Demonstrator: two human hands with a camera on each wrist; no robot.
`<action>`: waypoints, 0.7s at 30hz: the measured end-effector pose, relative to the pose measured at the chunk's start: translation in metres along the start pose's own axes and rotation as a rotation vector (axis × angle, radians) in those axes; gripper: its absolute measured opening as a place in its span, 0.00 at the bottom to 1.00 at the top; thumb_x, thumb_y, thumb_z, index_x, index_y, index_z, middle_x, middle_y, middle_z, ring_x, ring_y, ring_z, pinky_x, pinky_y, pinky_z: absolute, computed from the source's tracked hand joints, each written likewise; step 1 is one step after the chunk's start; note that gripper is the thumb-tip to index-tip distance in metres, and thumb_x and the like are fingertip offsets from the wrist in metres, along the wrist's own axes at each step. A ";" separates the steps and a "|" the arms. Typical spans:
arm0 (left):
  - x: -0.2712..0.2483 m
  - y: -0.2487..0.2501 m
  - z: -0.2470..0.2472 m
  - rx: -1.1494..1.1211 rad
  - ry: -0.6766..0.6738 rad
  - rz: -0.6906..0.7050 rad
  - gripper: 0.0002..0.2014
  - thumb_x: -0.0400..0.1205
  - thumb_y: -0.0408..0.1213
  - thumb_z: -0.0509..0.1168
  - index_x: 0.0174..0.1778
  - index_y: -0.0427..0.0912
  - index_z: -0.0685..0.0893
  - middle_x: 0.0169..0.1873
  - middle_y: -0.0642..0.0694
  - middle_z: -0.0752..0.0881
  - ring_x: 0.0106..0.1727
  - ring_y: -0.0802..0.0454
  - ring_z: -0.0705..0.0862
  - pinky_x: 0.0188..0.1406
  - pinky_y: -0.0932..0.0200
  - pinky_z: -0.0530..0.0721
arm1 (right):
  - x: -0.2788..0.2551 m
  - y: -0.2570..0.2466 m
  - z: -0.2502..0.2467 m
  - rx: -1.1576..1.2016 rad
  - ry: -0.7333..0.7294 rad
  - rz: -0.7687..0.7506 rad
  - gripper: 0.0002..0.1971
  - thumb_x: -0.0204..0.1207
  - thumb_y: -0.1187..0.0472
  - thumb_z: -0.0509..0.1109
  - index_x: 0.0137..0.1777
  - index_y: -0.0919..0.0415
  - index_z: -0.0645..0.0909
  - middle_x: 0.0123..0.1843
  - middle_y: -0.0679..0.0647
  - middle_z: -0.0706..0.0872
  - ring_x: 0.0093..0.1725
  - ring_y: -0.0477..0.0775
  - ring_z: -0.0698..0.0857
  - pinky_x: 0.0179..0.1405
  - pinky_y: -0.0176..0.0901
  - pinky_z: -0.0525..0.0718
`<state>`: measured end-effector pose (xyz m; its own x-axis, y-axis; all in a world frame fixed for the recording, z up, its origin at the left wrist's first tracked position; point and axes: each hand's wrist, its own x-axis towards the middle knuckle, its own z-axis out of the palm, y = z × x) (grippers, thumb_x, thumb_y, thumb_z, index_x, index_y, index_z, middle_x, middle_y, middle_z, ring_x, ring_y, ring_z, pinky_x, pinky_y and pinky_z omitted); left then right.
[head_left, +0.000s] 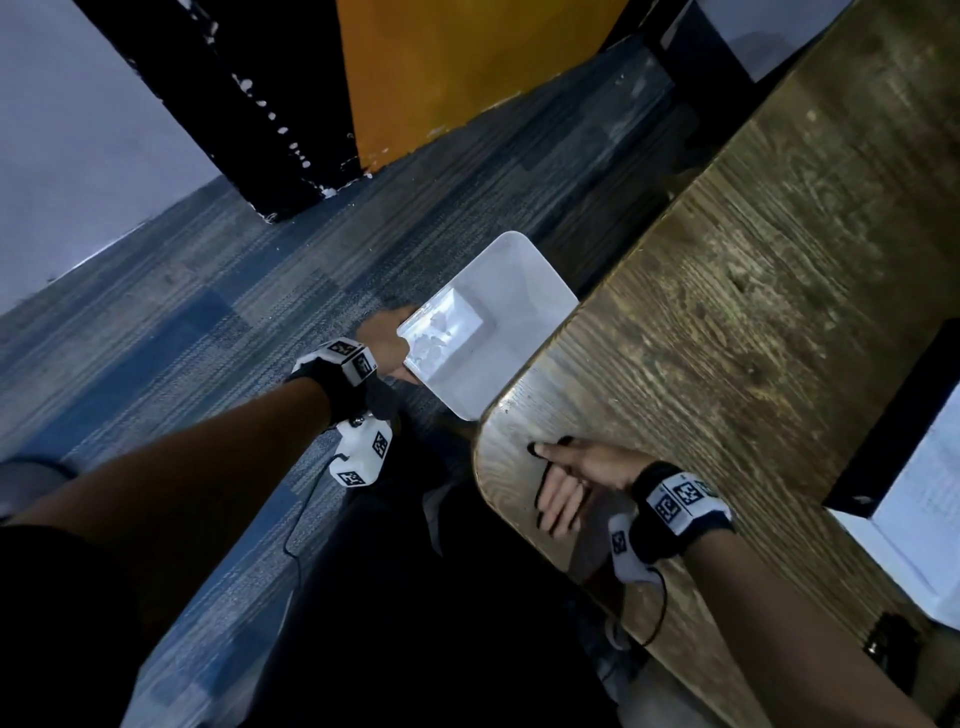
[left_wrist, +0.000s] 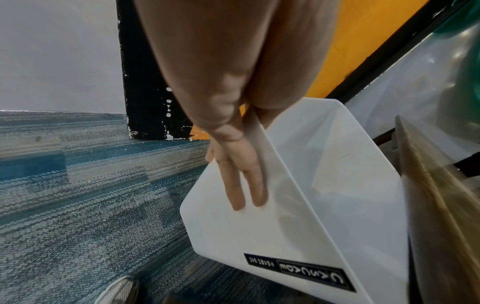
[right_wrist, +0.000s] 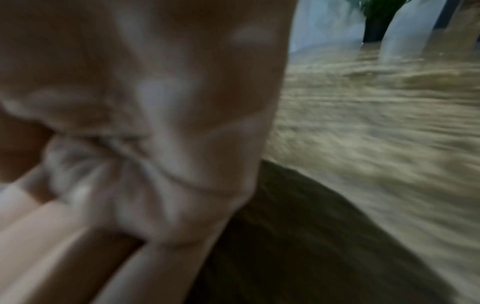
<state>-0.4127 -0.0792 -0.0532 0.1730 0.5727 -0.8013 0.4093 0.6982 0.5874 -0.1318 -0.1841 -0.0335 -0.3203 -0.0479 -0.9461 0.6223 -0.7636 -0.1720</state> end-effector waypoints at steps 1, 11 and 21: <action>0.000 -0.001 0.000 0.008 0.008 0.002 0.27 0.80 0.22 0.59 0.74 0.46 0.75 0.59 0.48 0.84 0.51 0.40 0.88 0.39 0.41 0.91 | 0.004 -0.008 -0.001 0.040 0.021 -0.028 0.43 0.76 0.31 0.53 0.45 0.76 0.86 0.46 0.74 0.90 0.39 0.68 0.91 0.39 0.49 0.87; 0.003 -0.008 -0.001 0.000 0.028 0.008 0.27 0.79 0.21 0.56 0.74 0.44 0.76 0.60 0.40 0.86 0.54 0.36 0.88 0.46 0.33 0.89 | 0.028 -0.130 -0.016 0.125 0.422 -0.562 0.19 0.83 0.53 0.61 0.49 0.71 0.84 0.49 0.66 0.91 0.50 0.63 0.90 0.42 0.50 0.89; 0.014 -0.009 -0.002 -0.169 0.038 -0.038 0.22 0.82 0.23 0.54 0.70 0.43 0.79 0.56 0.37 0.86 0.39 0.42 0.91 0.28 0.48 0.92 | 0.029 -0.148 -0.010 -0.398 0.825 -0.711 0.21 0.67 0.82 0.68 0.51 0.57 0.87 0.62 0.52 0.82 0.63 0.46 0.79 0.67 0.27 0.71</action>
<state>-0.4156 -0.0768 -0.0696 0.1253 0.5583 -0.8201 0.2577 0.7800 0.5703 -0.2260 -0.0661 -0.0379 -0.2158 0.8570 -0.4680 0.7166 -0.1865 -0.6721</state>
